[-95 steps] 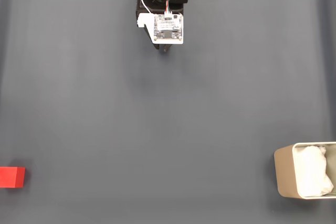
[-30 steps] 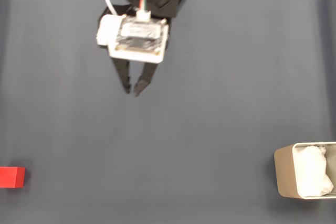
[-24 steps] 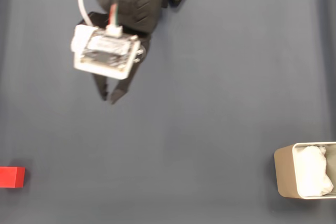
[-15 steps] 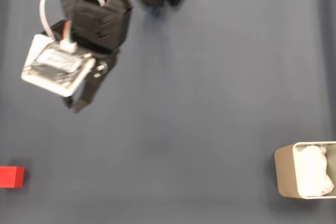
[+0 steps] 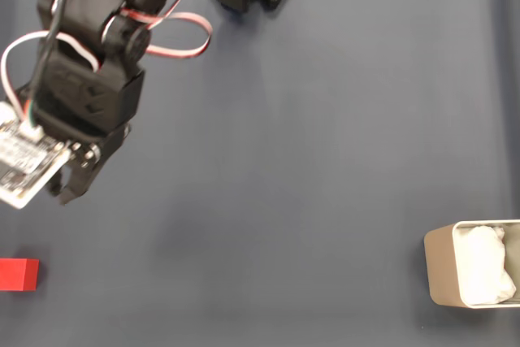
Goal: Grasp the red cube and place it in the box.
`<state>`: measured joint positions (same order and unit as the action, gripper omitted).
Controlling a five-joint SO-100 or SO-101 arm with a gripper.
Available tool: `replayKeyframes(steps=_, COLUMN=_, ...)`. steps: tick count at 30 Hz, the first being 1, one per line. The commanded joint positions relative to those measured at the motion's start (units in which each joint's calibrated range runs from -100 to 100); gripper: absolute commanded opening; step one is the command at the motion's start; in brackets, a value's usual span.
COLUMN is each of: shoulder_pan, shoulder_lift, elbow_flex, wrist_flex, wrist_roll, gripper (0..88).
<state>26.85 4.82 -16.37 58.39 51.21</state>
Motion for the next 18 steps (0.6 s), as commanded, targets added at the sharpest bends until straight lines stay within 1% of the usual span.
replayKeyframes(steps=1, shoulder_pan=0.99, shoulder_lift=3.15, elbow_flex=-7.63, wrist_flex=-1.02, wrist_roll=0.49, gripper=0.0)
replayKeyframes(steps=11, shoulder_pan=2.12, shoulder_lift=18.06, elbow_flex=-23.51, wrist_flex=-1.51, wrist_roll=0.78, gripper=0.6)
replayKeyframes(steps=18, shoulder_pan=3.61, shoulder_lift=24.99, elbow_flex=-30.44, wrist_flex=-2.82, wrist_roll=0.83, gripper=4.1)
